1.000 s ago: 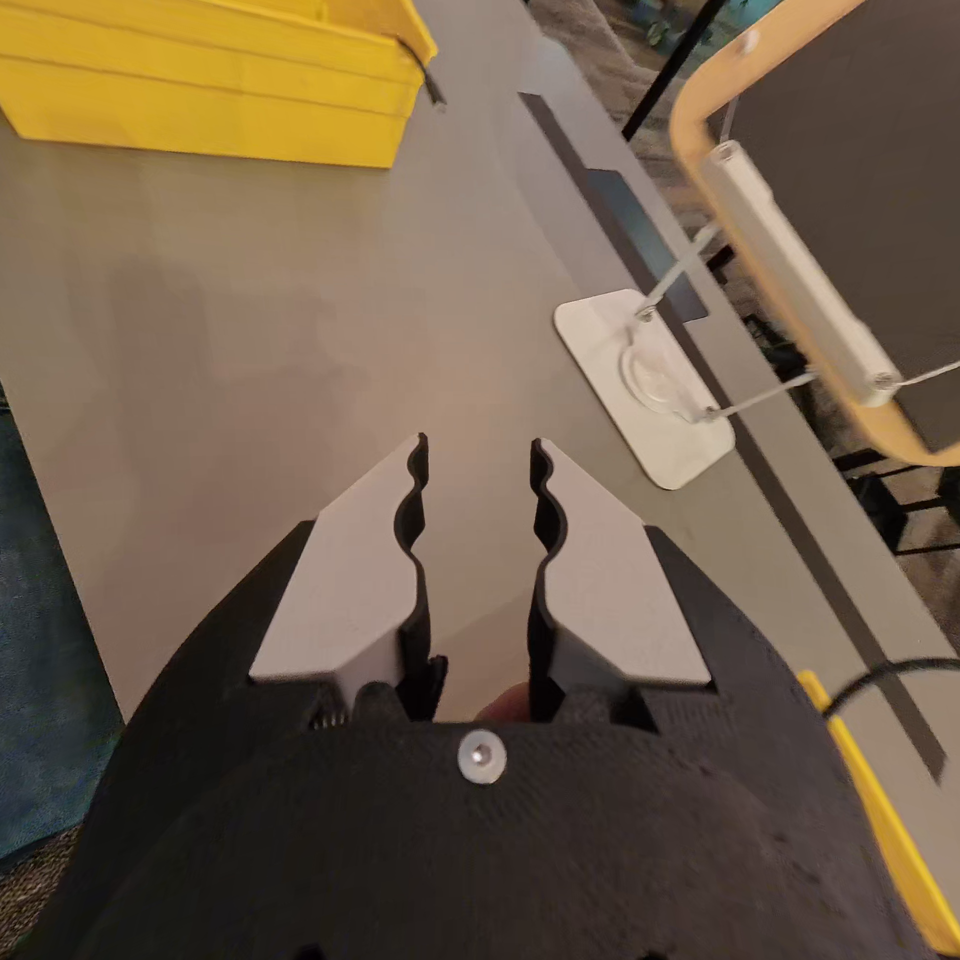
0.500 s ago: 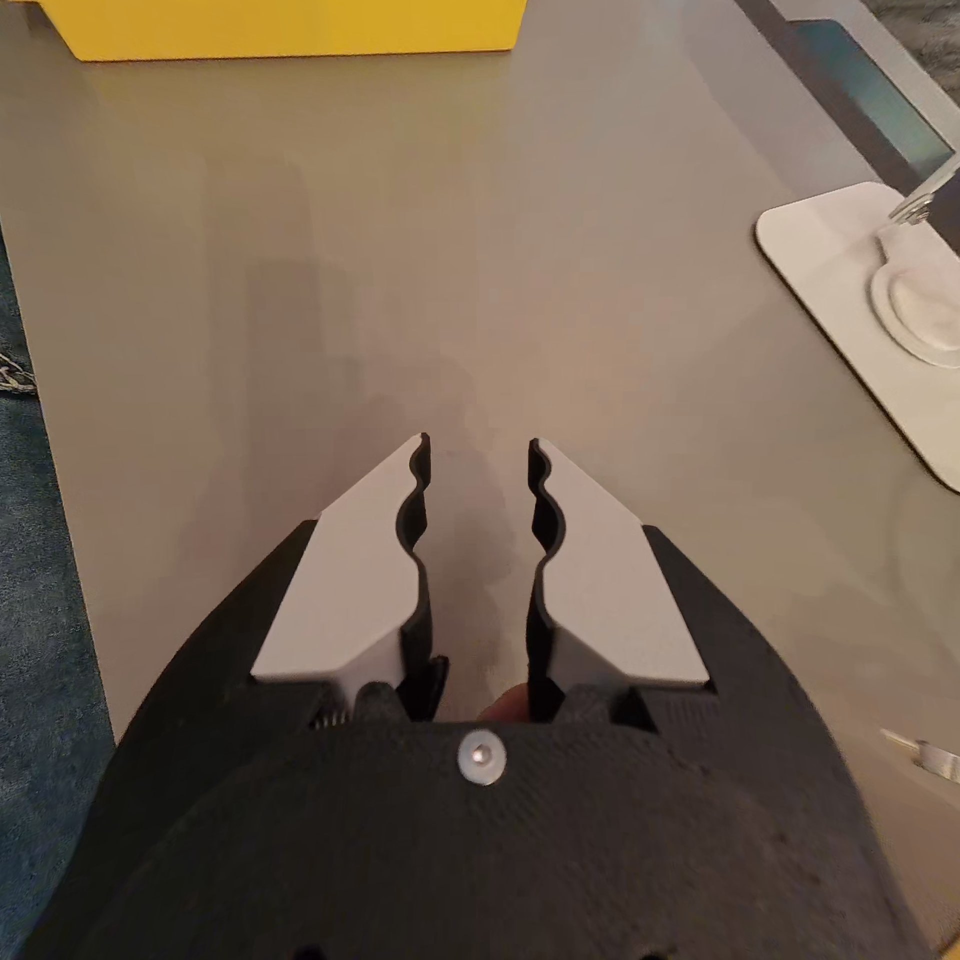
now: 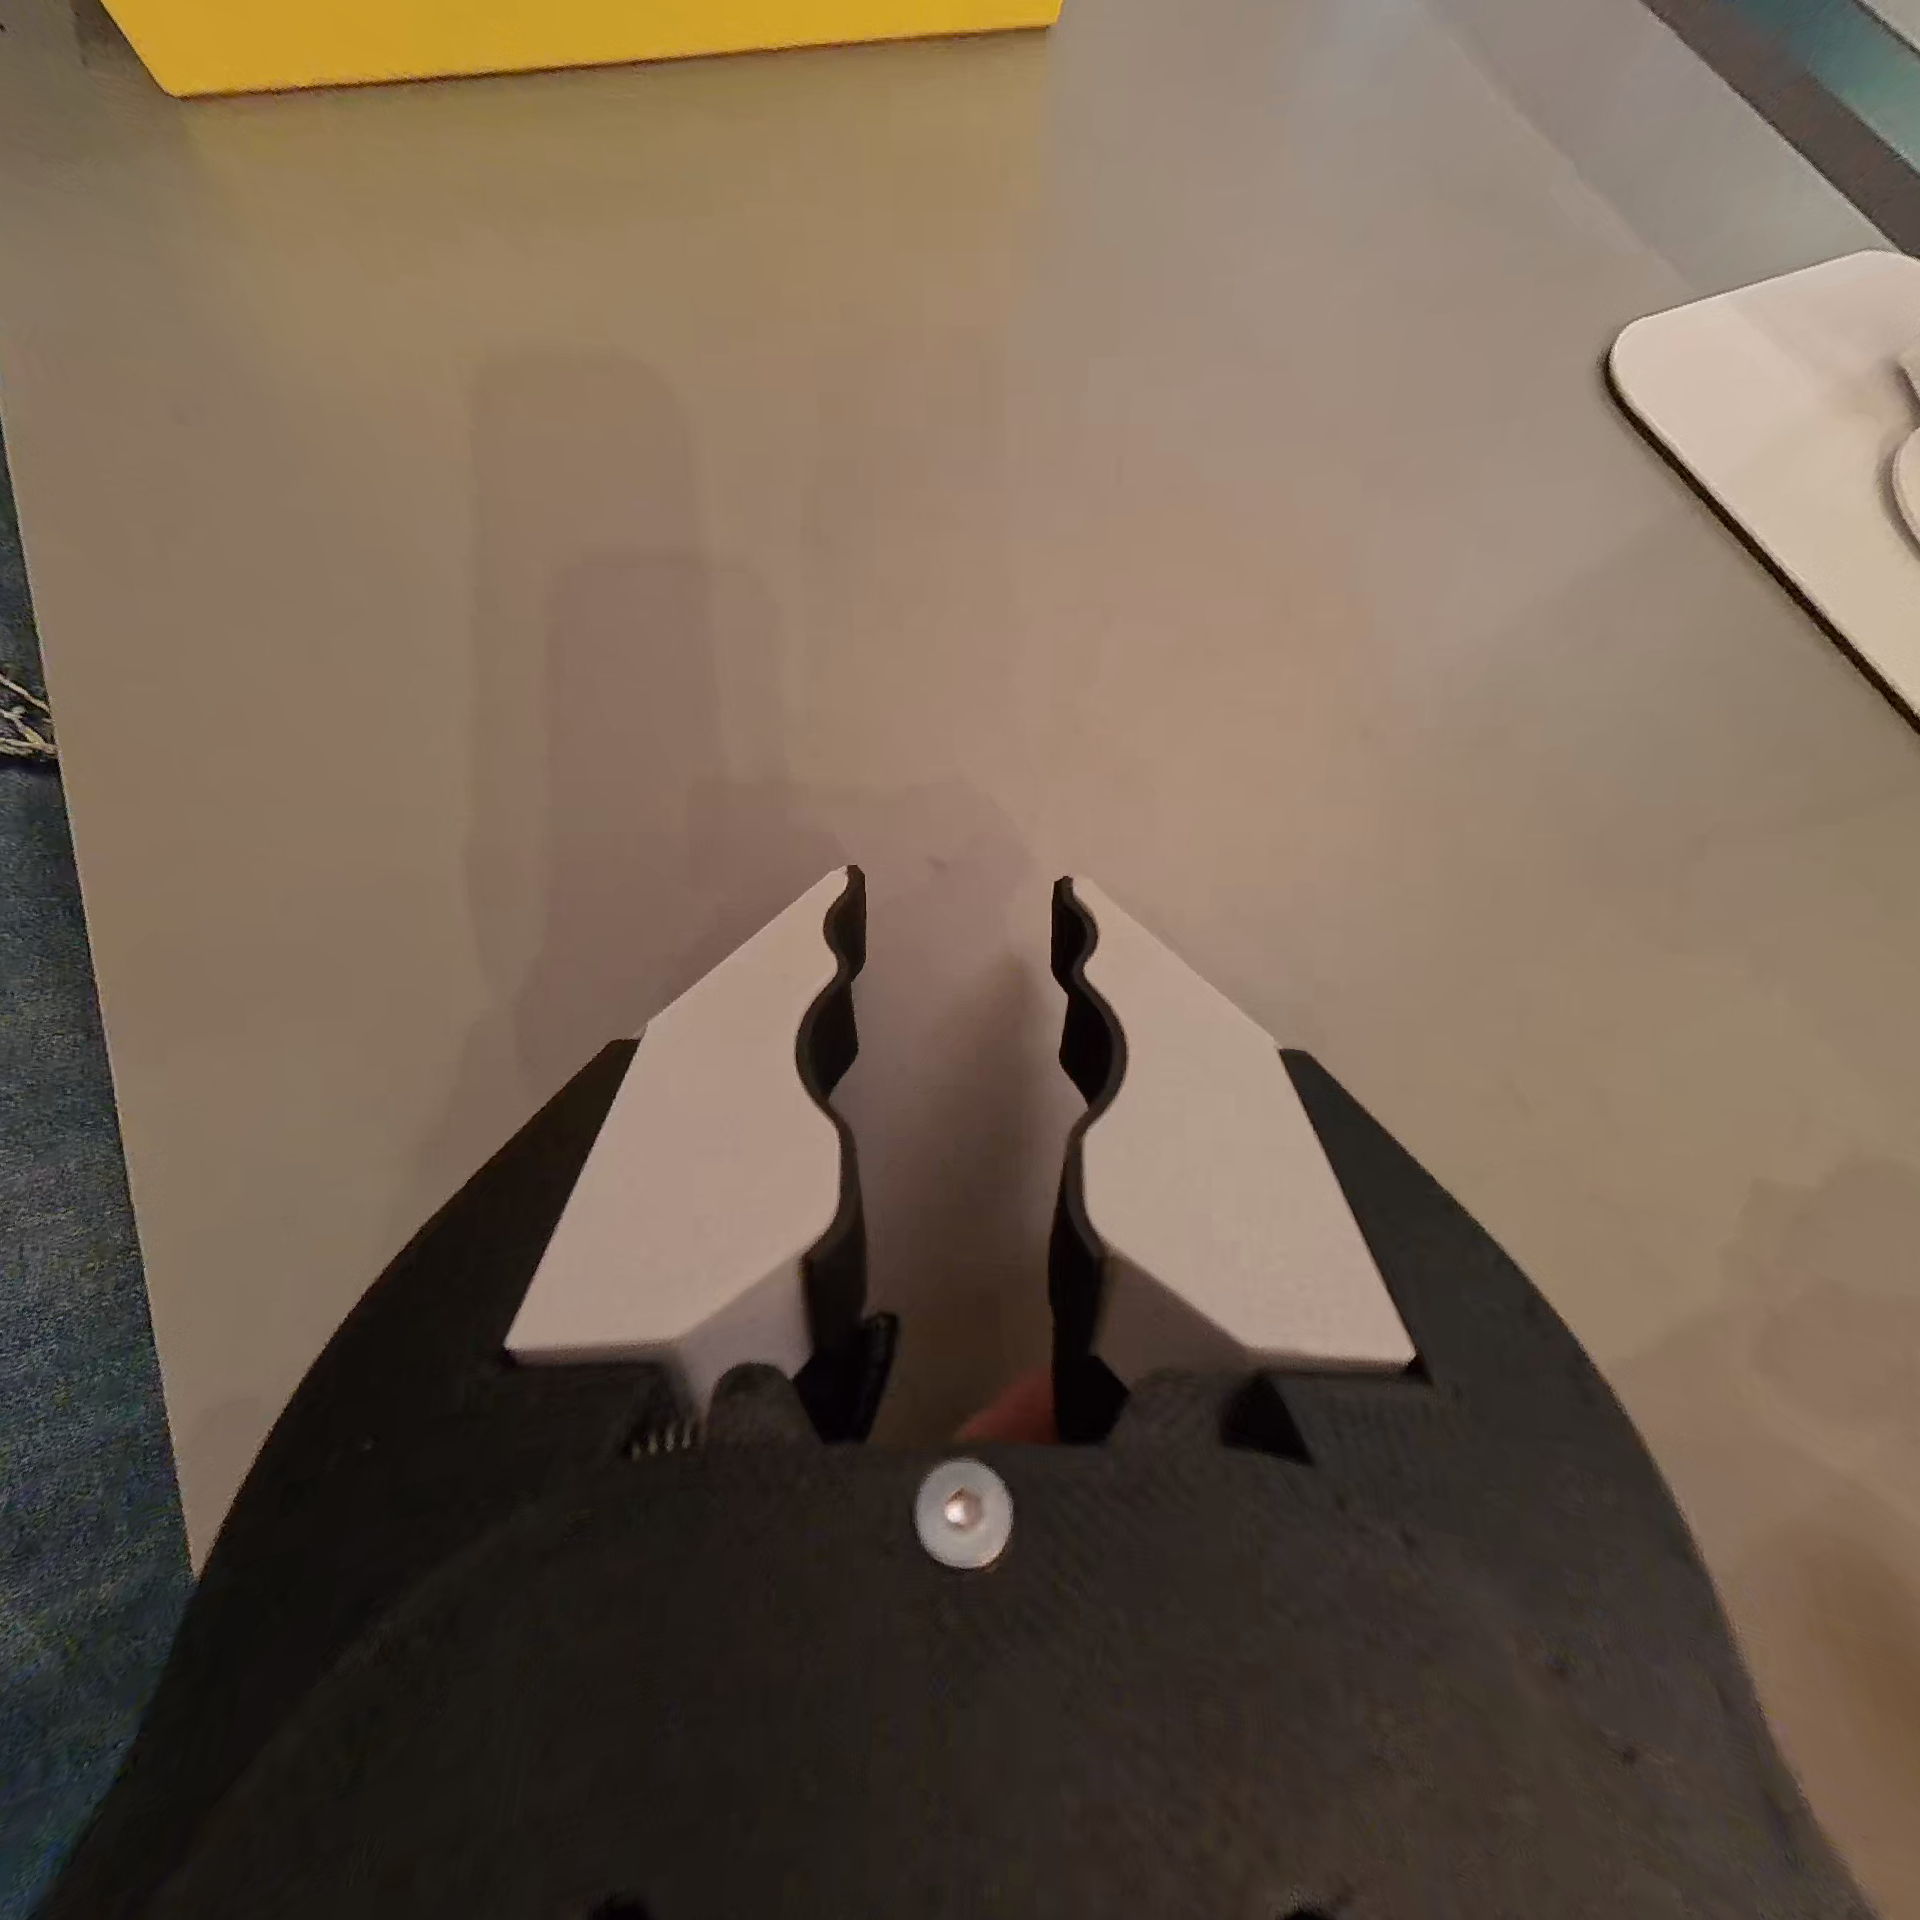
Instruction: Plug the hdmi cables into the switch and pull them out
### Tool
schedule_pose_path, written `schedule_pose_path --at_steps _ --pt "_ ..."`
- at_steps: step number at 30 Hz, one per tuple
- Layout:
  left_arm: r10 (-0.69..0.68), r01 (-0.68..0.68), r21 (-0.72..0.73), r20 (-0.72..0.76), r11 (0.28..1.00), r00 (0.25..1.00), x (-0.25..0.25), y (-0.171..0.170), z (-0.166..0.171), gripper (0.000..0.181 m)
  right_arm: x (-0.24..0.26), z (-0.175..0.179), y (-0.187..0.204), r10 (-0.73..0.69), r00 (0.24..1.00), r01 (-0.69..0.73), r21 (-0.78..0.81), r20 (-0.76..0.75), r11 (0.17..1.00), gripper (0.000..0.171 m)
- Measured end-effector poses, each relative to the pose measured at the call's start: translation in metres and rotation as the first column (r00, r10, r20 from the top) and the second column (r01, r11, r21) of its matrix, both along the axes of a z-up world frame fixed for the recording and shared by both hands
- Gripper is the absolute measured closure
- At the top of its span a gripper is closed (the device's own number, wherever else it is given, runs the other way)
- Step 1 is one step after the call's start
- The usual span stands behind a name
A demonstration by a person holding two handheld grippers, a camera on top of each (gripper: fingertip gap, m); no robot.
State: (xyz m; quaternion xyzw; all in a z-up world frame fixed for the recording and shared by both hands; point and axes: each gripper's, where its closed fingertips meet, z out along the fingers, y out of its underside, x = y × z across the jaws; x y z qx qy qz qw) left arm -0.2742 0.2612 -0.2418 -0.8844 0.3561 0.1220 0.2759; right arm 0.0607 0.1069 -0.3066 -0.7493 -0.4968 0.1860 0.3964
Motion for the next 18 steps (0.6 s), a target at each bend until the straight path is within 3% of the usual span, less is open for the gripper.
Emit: schedule_pose_path --at_steps 5,9,11,14,18 --pt "-0.105 0.091 0.193 0.065 0.977 0.992 0.042 -0.013 0.077 0.178 0.001 0.007 0.005 -0.021 0.998 0.021 0.002 -0.052 1.0 0.138" --pt "-0.303 0.277 0.229 0.088 0.933 0.949 0.125 -0.044 0.108 0.178 0.005 0.016 0.011 -0.053 0.993 0.055 0.015 -0.103 0.998 0.137" --pt "-0.403 0.385 0.188 0.068 0.904 0.913 0.173 -0.061 0.096 0.178 0.015 0.022 0.019 -0.108 0.987 0.112 0.026 -0.121 0.993 0.137" --pt "-0.526 0.525 0.067 0.0 0.848 0.85 0.231 -0.085 0.05 0.178 0.034 0.028 0.032 -0.208 0.965 0.214 0.02 -0.163 0.977 0.139" --pt "-0.603 0.6 -0.065 -0.053 0.797 0.796 0.273 -0.101 -0.014 0.178 0.055 0.027 0.044 -0.298 0.935 0.305 0.005 -0.193 0.952 0.145"
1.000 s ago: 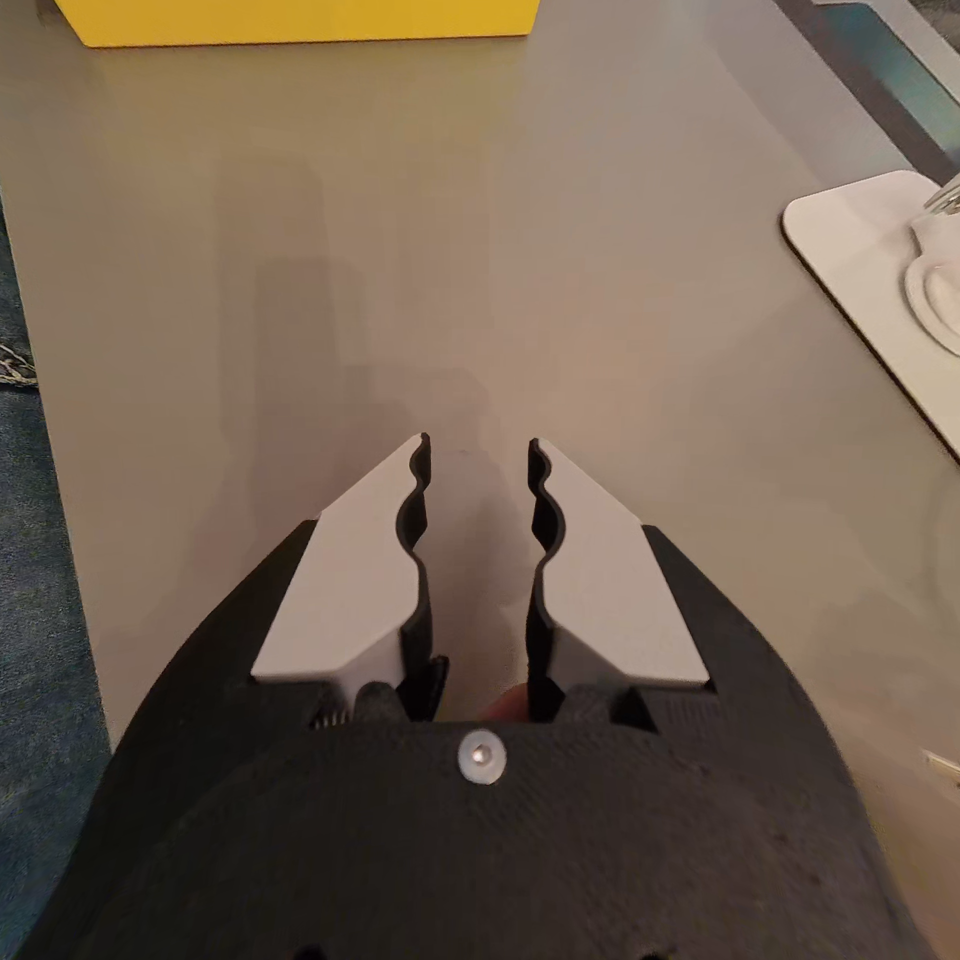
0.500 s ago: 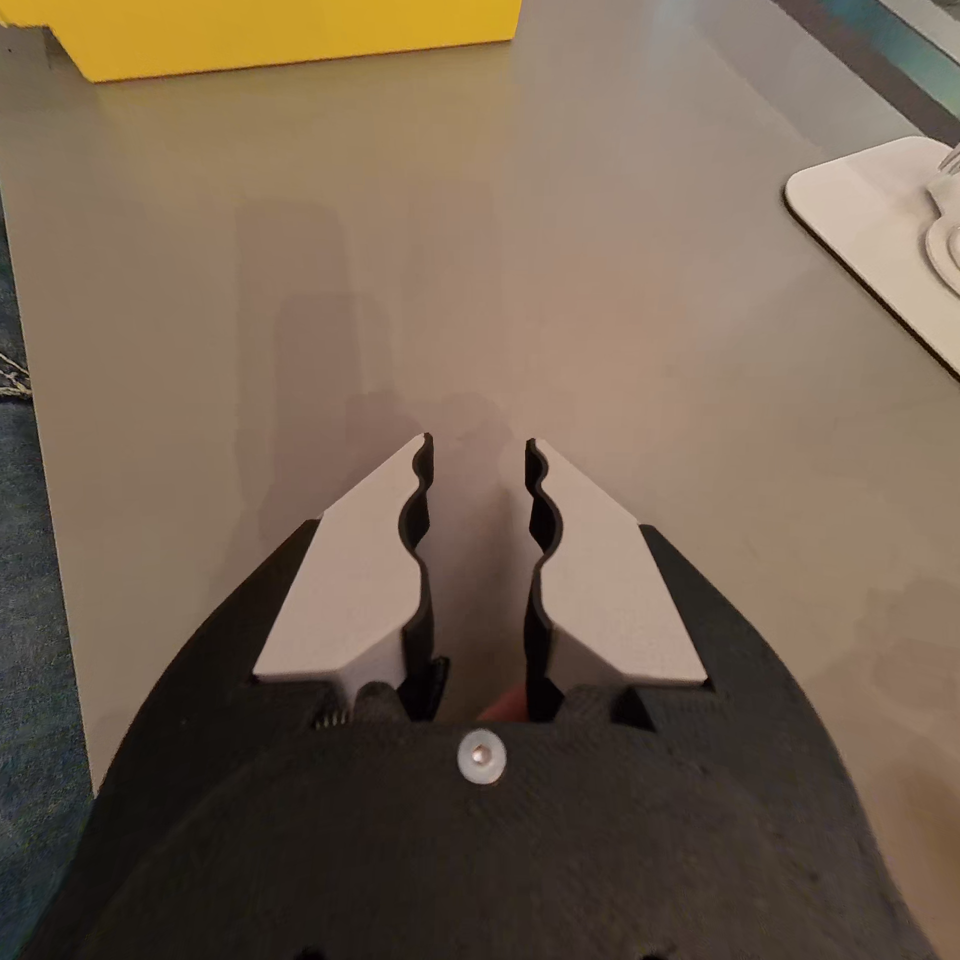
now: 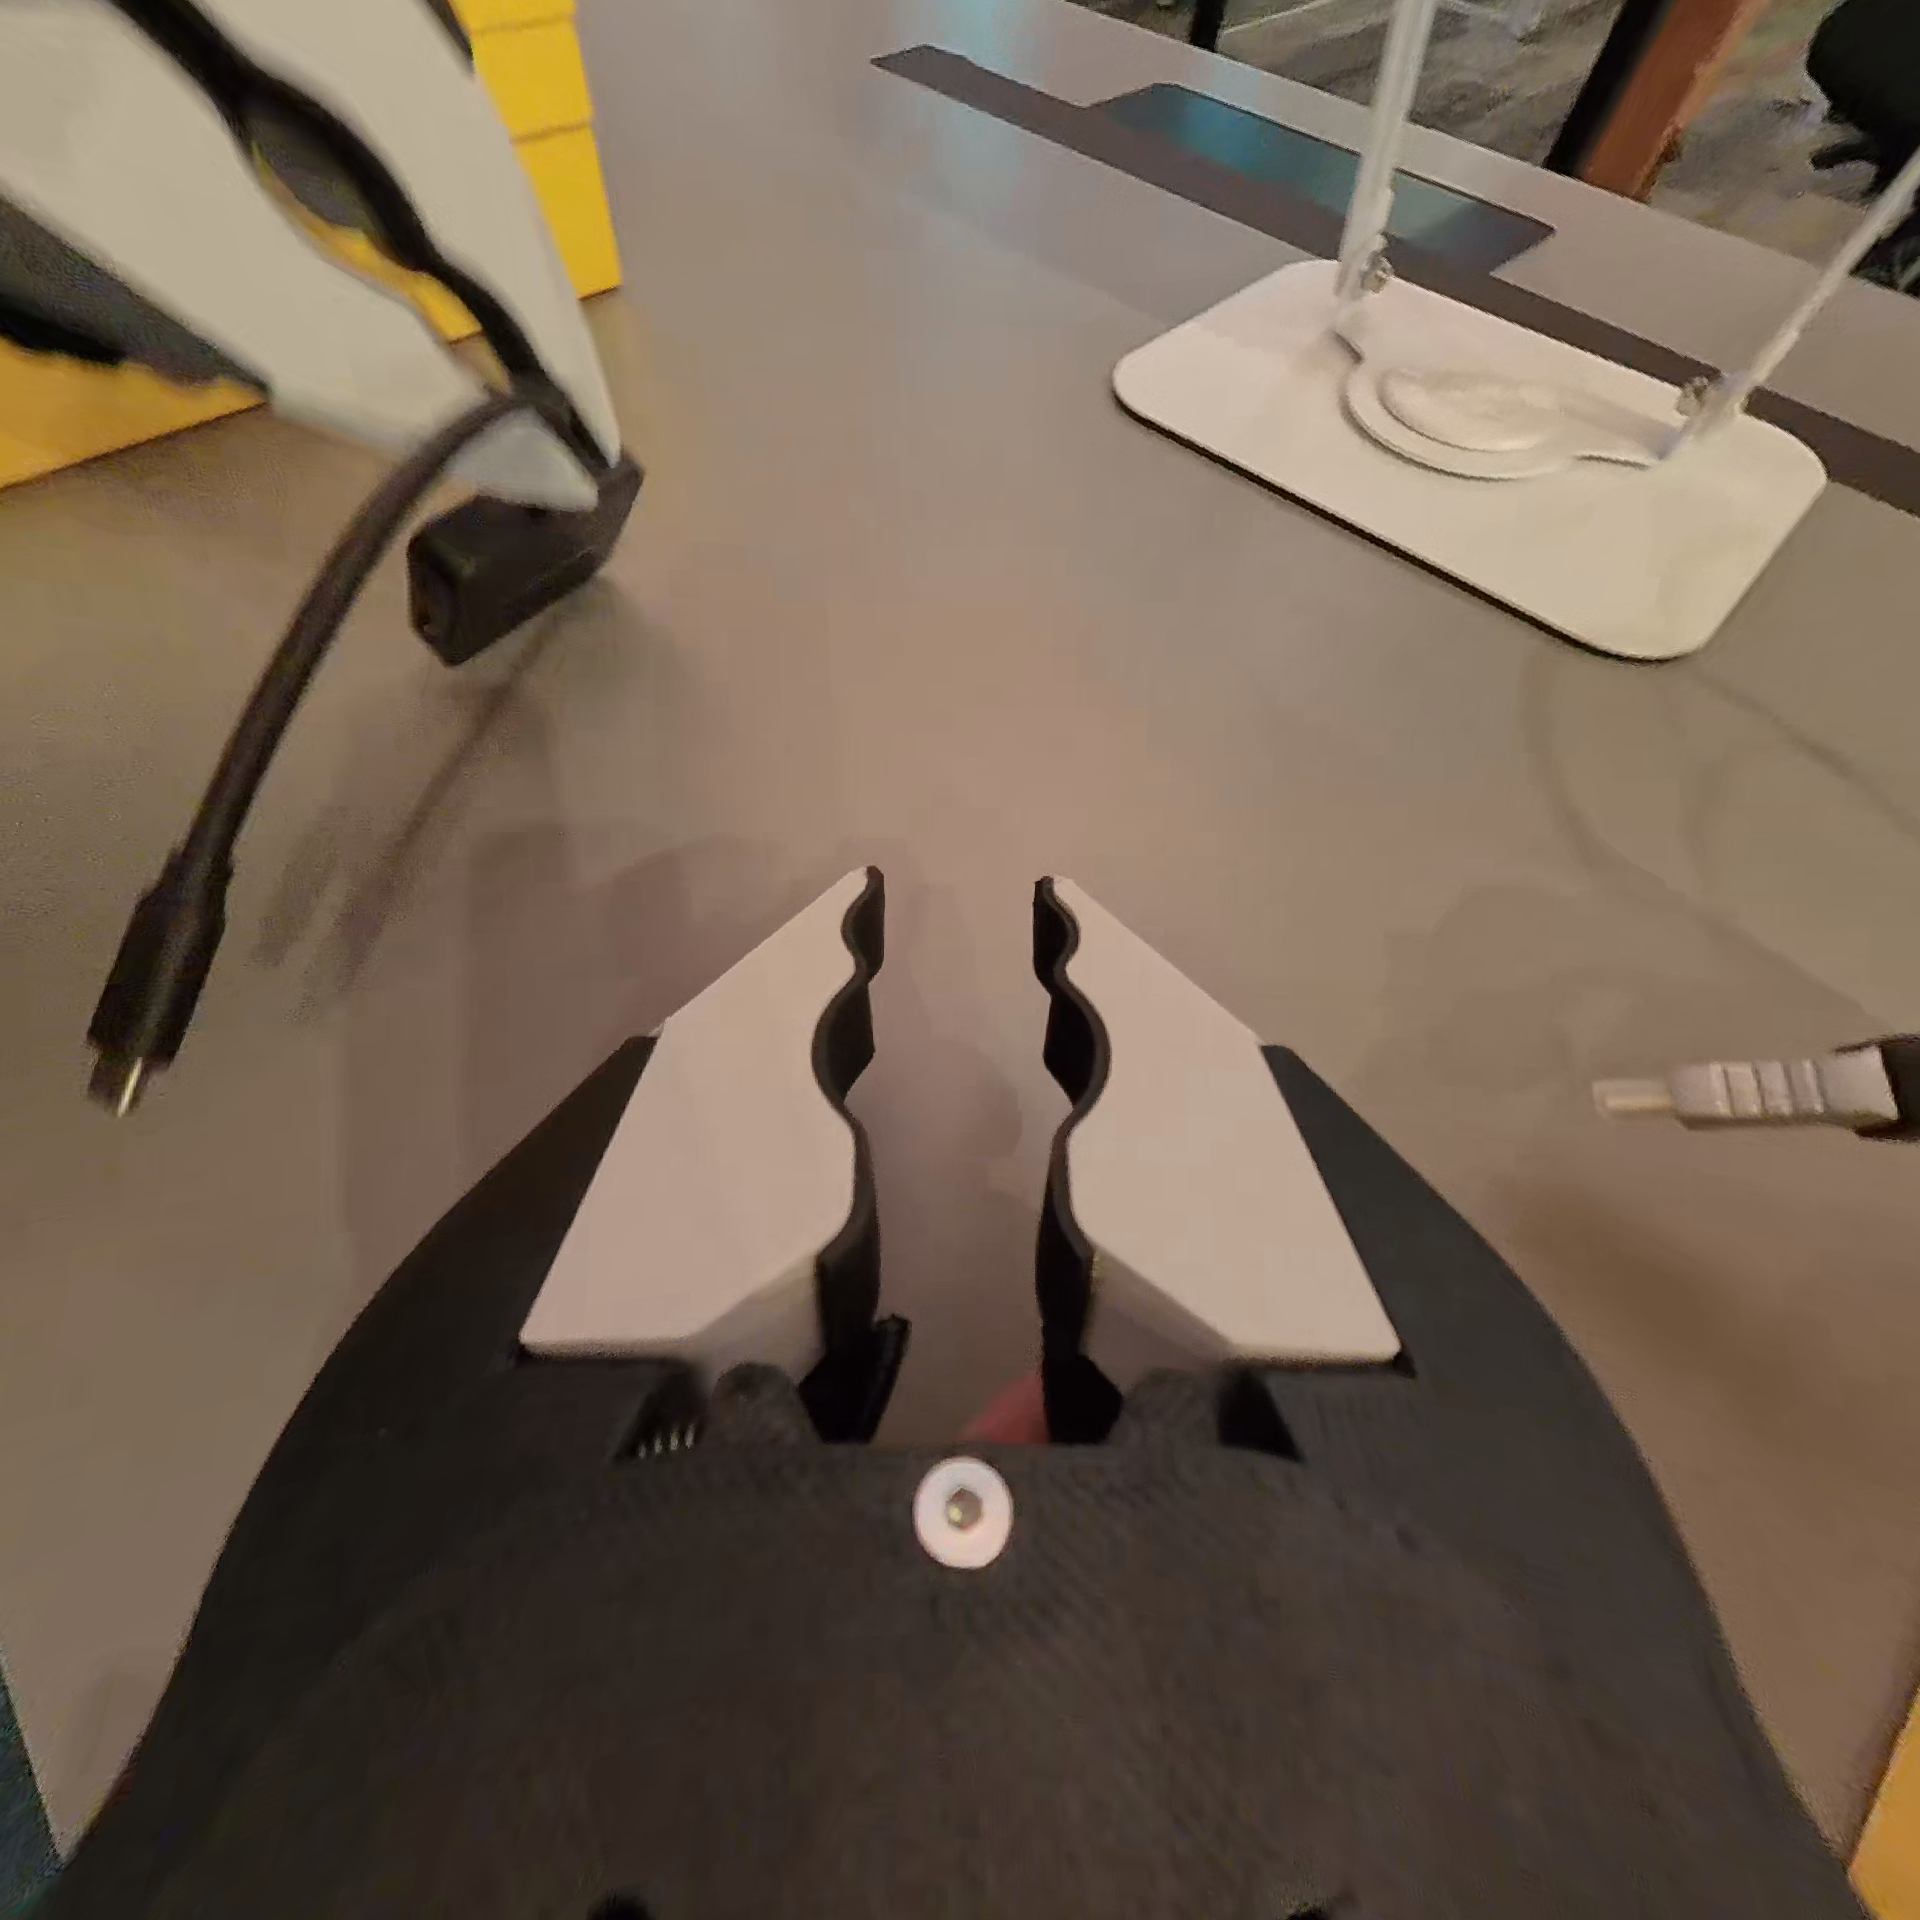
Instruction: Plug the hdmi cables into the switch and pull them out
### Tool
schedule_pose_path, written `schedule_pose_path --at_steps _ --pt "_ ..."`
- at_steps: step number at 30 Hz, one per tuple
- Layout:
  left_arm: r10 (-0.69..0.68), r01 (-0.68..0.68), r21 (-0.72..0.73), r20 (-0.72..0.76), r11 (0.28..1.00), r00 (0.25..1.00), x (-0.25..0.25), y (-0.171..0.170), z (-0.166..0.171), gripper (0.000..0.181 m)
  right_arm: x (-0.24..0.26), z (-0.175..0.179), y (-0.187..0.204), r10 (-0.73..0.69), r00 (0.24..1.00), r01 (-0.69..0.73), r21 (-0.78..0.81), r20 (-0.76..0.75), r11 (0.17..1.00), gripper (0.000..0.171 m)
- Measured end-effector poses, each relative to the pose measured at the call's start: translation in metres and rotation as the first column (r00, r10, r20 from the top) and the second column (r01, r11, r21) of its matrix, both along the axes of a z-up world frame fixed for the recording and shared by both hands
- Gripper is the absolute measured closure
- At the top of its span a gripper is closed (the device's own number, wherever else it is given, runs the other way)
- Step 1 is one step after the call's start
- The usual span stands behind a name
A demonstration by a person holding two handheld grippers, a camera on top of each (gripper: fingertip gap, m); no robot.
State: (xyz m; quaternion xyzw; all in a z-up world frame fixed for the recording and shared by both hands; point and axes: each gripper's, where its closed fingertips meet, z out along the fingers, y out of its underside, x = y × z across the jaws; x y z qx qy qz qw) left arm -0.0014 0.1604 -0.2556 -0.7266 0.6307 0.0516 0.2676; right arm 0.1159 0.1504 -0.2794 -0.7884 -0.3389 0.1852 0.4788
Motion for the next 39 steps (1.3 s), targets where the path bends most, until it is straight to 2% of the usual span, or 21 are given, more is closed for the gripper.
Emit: schedule_pose_path --at_steps 3,7,10,12,15,18,20,22,24,27,30,33,36,39 --pt "0.002 -0.003 -0.039 -0.013 0.999 1.0 0.014 -0.002 -0.026 0.178 0.006 0.001 0.003 -0.033 0.999 0.033 -0.004 -0.025 0.999 0.146" --pt "0.038 -0.037 -0.049 0.008 0.998 0.999 0.021 0.004 -0.042 0.176 0.004 -0.002 0.006 -0.027 1.0 0.027 -0.013 -0.006 1.0 0.144" --pt "0.075 -0.074 -0.036 0.017 0.997 0.997 0.017 0.009 -0.045 0.152 0.001 -0.005 0.005 -0.02 1.0 0.02 -0.01 0.02 1.0 0.143" --pt "0.134 -0.133 -0.017 0.062 0.991 0.989 0.009 0.011 -0.03 0.137 0.001 -0.004 0.004 -0.018 1.0 0.018 -0.002 0.022 1.0 0.143" --pt "0.172 -0.184 0.045 0.185 0.982 0.968 -0.013 0.005 0.022 0.135 0.001 -0.003 0.003 -0.011 1.0 0.012 -0.004 0.011 1.0 0.142" --pt "0.25 -0.287 0.174 0.206 0.942 0.946 -0.077 0.003 0.074 0.139 0.0 -0.004 0.003 -0.006 1.0 0.006 -0.012 0.01 1.0 0.141" --pt "0.359 -0.389 0.223 0.163 0.894 0.919 -0.141 0.004 0.087 0.143 -0.001 -0.005 0.003 -0.001 1.0 0.001 -0.014 0.021 1.0 0.141" --pt "0.489 -0.505 0.209 0.128 0.837 0.863 -0.208 0.002 0.083 0.146 -0.002 -0.007 0.002 0.004 0.999 -0.003 -0.01 0.035 1.0 0.141" --pt "0.61 -0.616 0.149 0.087 0.774 0.788 -0.266 -0.007 0.062 0.144 -0.003 -0.007 0.001 0.008 0.999 -0.008 -0.005 0.048 1.0 0.141" --pt "0.716 -0.719 0.042 0.069 0.693 0.694 -0.313 -0.022 0.023 0.133 -0.004 -0.009 0.001 0.011 0.998 -0.011 -0.004 0.061 1.0 0.141" --pt "0.764 -0.767 0.063 0.068 0.639 0.642 -0.335 -0.024 0.001 0.132 -0.004 -0.01 0.001 0.011 0.997 -0.011 -0.006 0.072 1.0 0.141" --pt "0.772 -0.769 0.117 0.024 0.628 0.635 -0.346 -0.024 -0.009 0.153 -0.004 -0.01 0.001 0.009 0.997 -0.009 0.0 0.078 1.0 0.141" --pt "0.769 -0.768 0.113 0.045 0.63 0.638 -0.348 -0.022 -0.009 0.158 -0.004 -0.01 0.001 0.008 0.997 -0.009 0.002 0.076 1.0 0.141" --pt "0.768 -0.772 0.139 0.092 0.621 0.634 -0.348 -0.021 0.005 0.161 -0.004 -0.008 0.001 0.011 0.998 -0.011 0.004 0.066 1.0 0.141"
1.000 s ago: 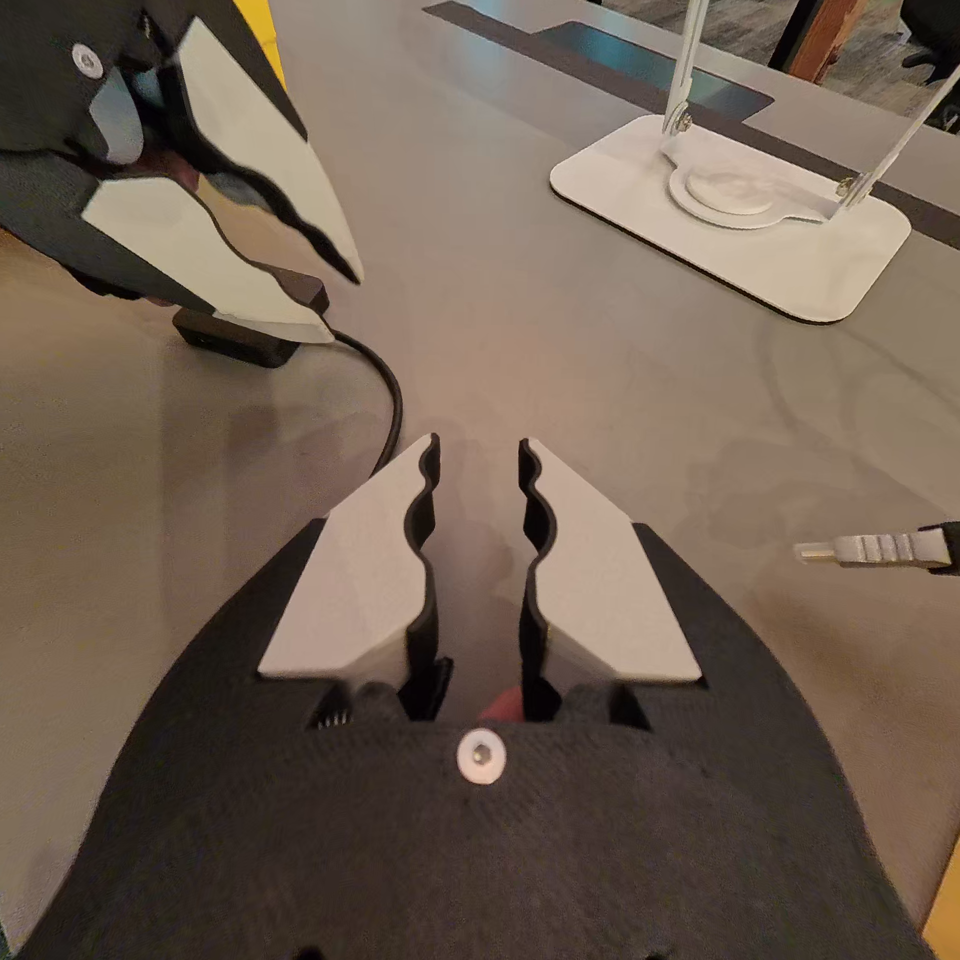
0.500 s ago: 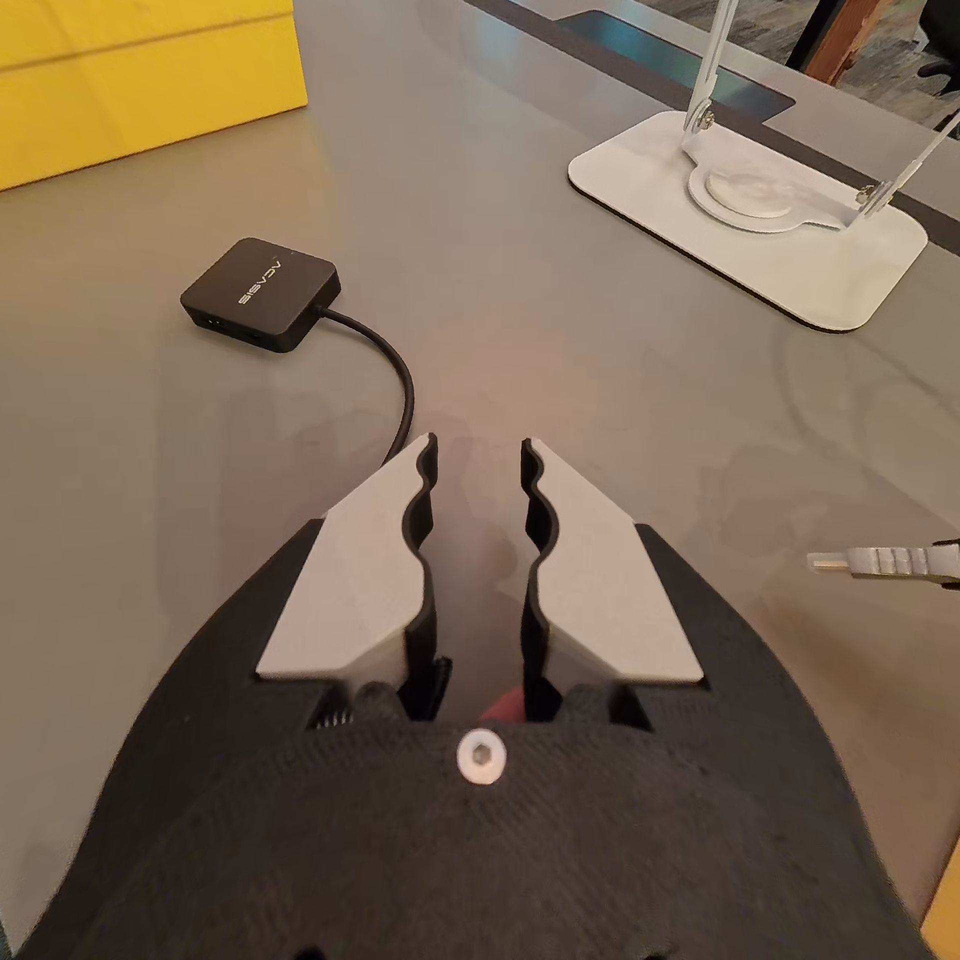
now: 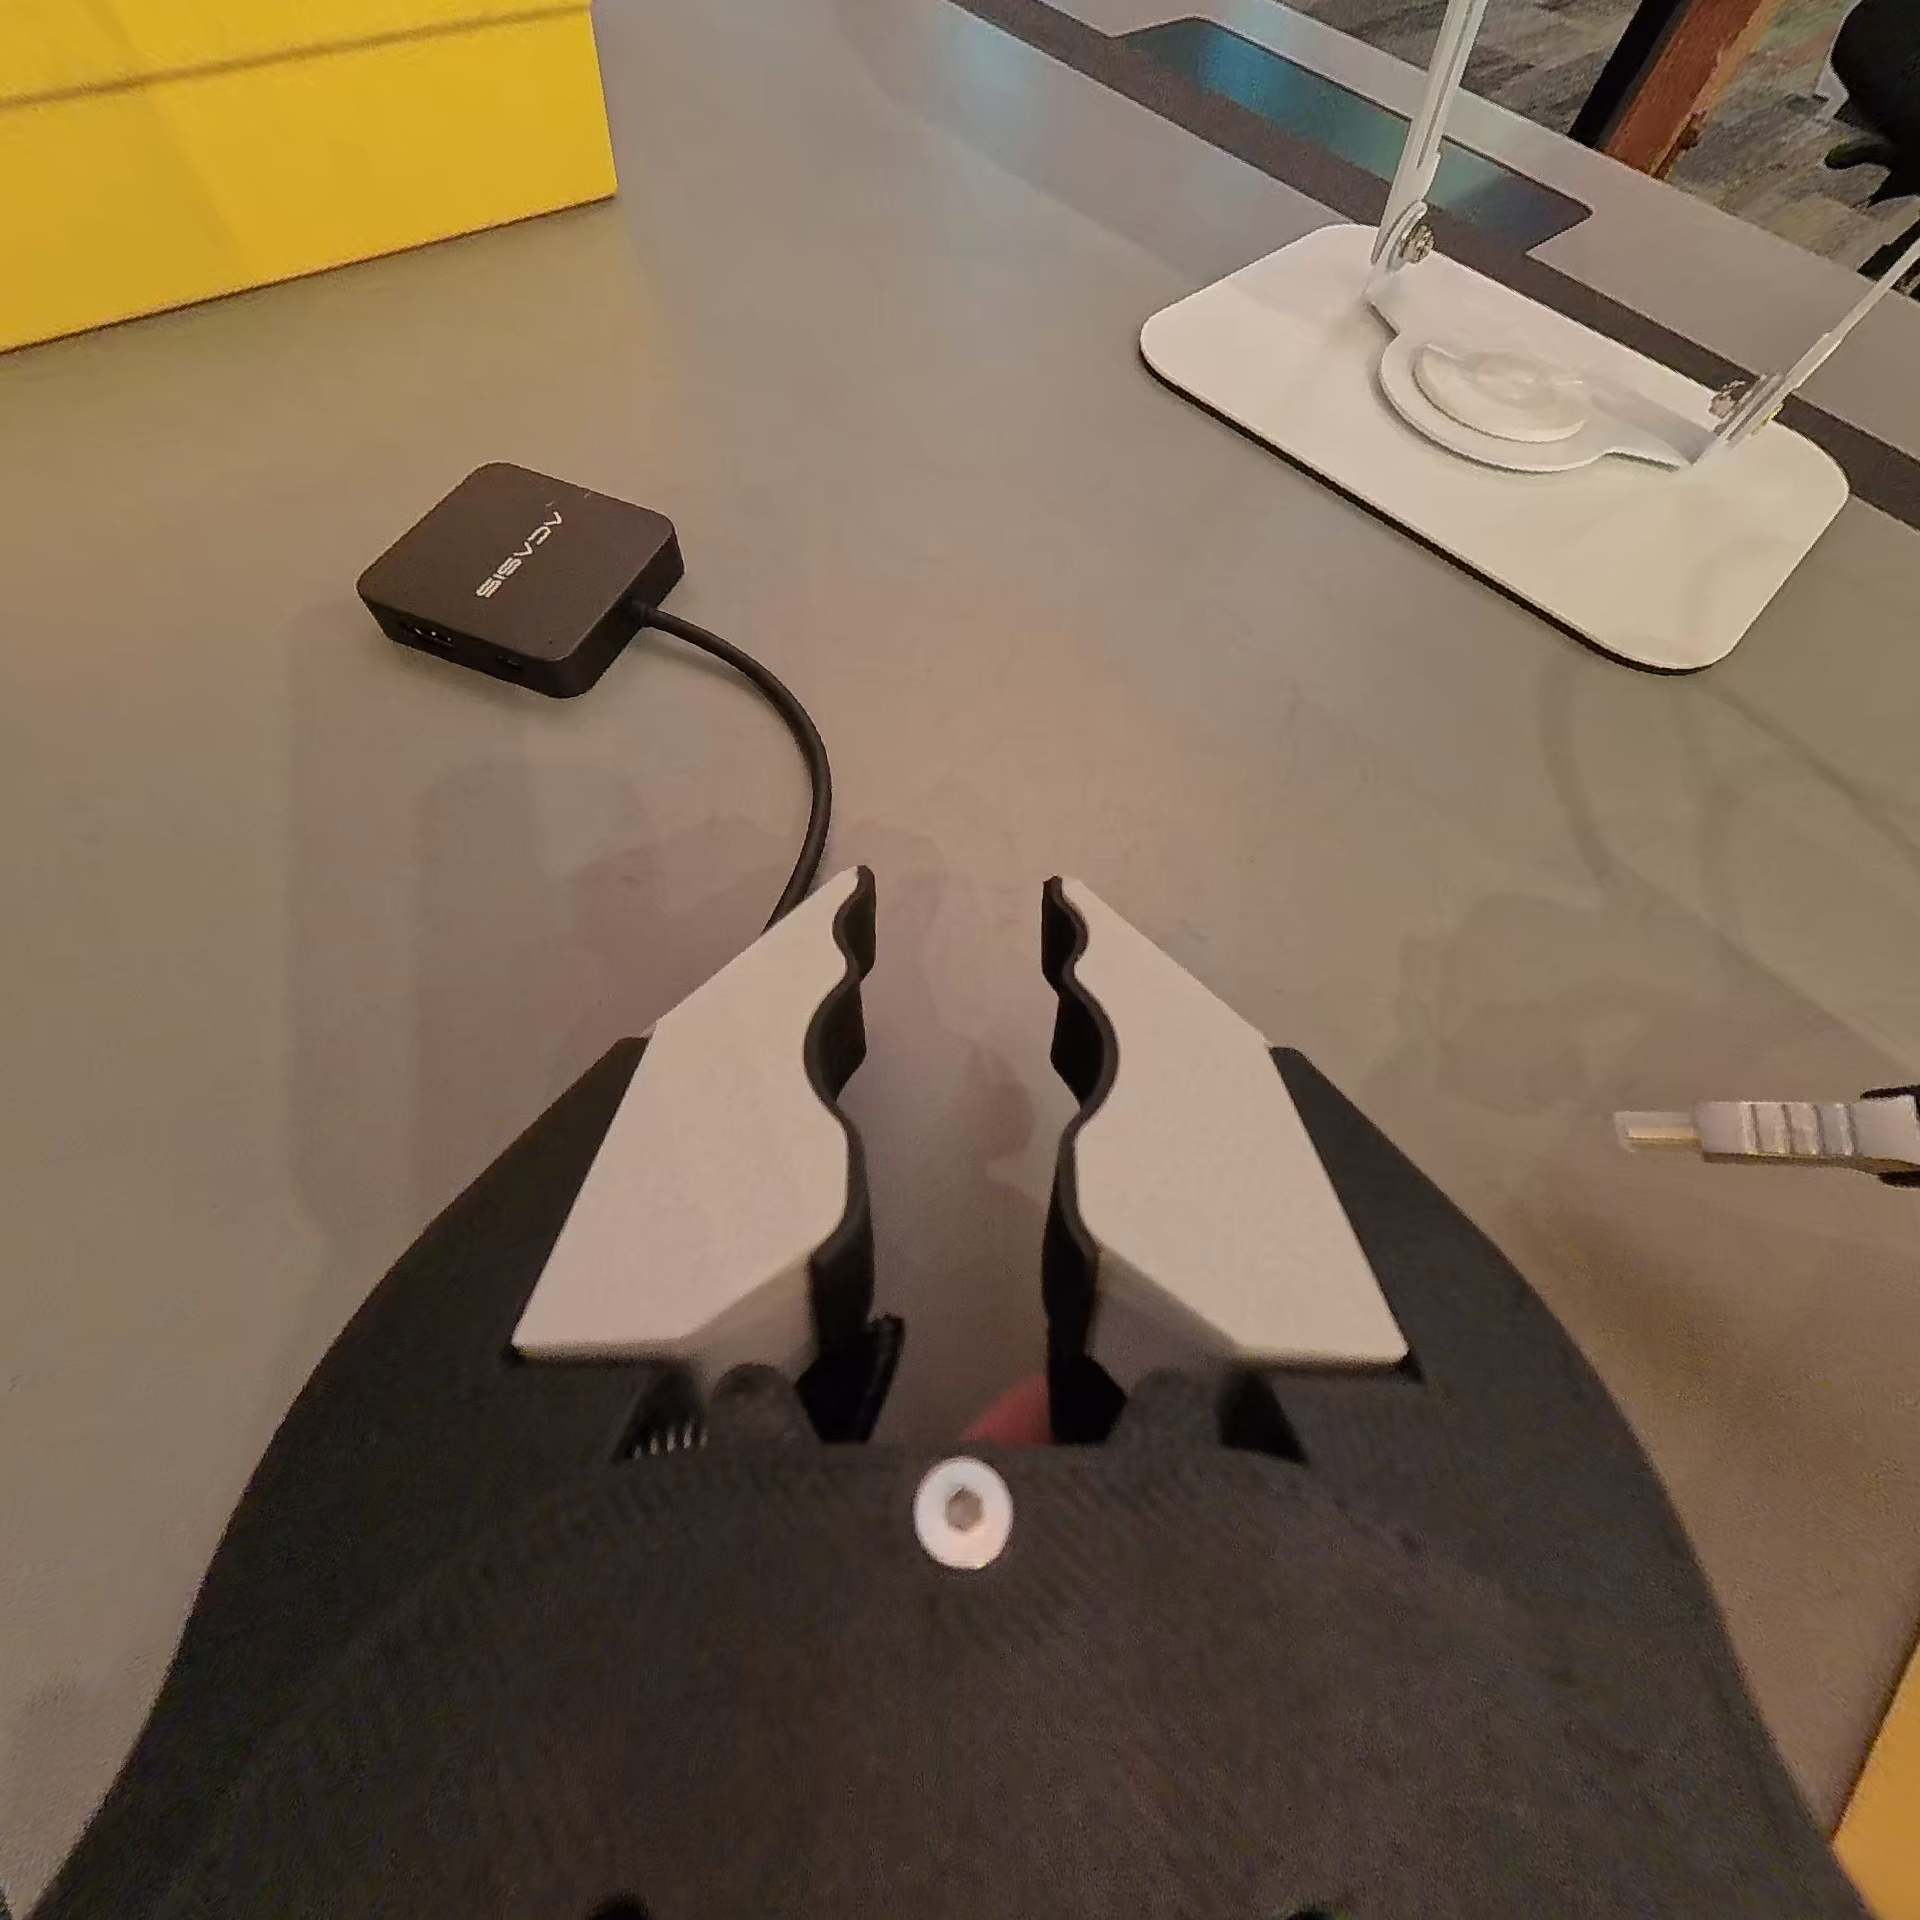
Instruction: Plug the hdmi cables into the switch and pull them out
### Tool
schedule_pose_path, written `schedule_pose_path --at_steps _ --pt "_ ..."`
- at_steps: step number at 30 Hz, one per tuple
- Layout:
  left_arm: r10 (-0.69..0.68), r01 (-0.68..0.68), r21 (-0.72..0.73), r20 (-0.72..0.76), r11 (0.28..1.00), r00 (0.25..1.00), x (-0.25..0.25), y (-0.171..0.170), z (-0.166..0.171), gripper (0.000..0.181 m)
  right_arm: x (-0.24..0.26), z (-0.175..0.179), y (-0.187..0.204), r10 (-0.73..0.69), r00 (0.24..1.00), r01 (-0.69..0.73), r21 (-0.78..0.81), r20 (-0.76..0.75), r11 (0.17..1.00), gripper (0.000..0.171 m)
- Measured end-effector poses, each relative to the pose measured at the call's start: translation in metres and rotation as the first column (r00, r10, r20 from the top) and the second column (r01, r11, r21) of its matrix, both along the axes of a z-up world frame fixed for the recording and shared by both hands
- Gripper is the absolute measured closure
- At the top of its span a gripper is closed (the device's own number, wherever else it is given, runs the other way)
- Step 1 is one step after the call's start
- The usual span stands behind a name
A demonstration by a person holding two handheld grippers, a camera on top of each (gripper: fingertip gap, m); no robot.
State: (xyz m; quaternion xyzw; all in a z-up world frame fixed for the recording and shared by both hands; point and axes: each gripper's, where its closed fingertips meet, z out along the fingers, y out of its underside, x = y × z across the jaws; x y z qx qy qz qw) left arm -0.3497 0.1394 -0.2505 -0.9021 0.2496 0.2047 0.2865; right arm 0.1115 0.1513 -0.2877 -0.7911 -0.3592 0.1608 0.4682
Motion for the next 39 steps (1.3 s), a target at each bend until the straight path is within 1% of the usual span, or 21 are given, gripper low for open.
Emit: schedule_pose_path --at_steps 5,7,10,14,17,19,23,26,29,33,37,39 --pt "-0.021 0.022 0.143 -0.003 0.99 1.0 0.004 0.002 0.044 0.168 0.0 0.001 0.0 0.003 1.0 -0.003 -0.001 -0.012 1.0 0.141" --pt "-0.05 0.045 0.228 0.016 0.973 0.999 0.011 0.004 0.069 0.17 0.0 0.001 -0.001 0.004 1.0 -0.004 -0.001 -0.011 1.0 0.141" --pt "-0.088 0.087 0.353 -0.014 0.931 0.996 0.022 0.005 0.109 0.17 -0.001 0.0 -0.001 0.007 1.0 -0.007 -0.005 -0.002 1.0 0.141" --pt "-0.221 0.218 0.457 -0.048 0.863 0.974 0.067 0.006 0.152 0.17 -0.001 -0.001 -0.001 0.008 1.0 -0.008 -0.005 0.005 1.0 0.141" --pt "-0.35 0.335 0.496 -0.066 0.801 0.934 0.12 0.006 0.172 0.17 -0.001 0.001 0.0 0.002 1.0 -0.002 0.005 -0.006 1.0 0.141" --pt "-0.444 0.416 0.521 -0.077 0.745 0.893 0.16 0.005 0.181 0.17 -0.001 0.004 -0.001 0.003 1.0 -0.002 0.007 -0.028 1.0 0.141" --pt "-0.592 0.494 0.552 -0.001 0.672 0.806 0.23 0.002 0.181 0.17 0.0 0.019 -0.001 -0.005 0.998 0.009 0.071 -0.056 0.997 0.141" --pt "-0.658 0.514 0.549 0.091 0.659 0.747 0.266 0.002 0.166 0.169 -0.005 0.04 -0.006 0.024 0.998 -0.015 0.145 -0.059 0.989 0.141" --pt "-0.681 0.516 0.536 0.161 0.668 0.715 0.287 0.005 0.147 0.17 -0.024 0.071 -0.017 0.103 0.989 -0.08 0.208 -0.103 0.975 0.141" --pt "-0.703 0.515 0.532 0.243 0.673 0.668 0.31 0.002 0.129 0.17 -0.062 0.114 -0.031 0.216 0.963 -0.168 0.269 -0.159 0.948 0.141" --pt "-0.726 0.519 0.558 0.243 0.647 0.644 0.323 -0.003 0.125 0.17 -0.105 0.132 -0.04 0.326 0.927 -0.272 0.268 -0.185 0.924 0.137" --pt "-0.747 0.522 0.582 0.243 0.623 0.619 0.329 -0.008 0.126 0.17 -0.121 0.132 -0.041 0.36 0.925 -0.312 0.3 -0.119 0.902 0.128"
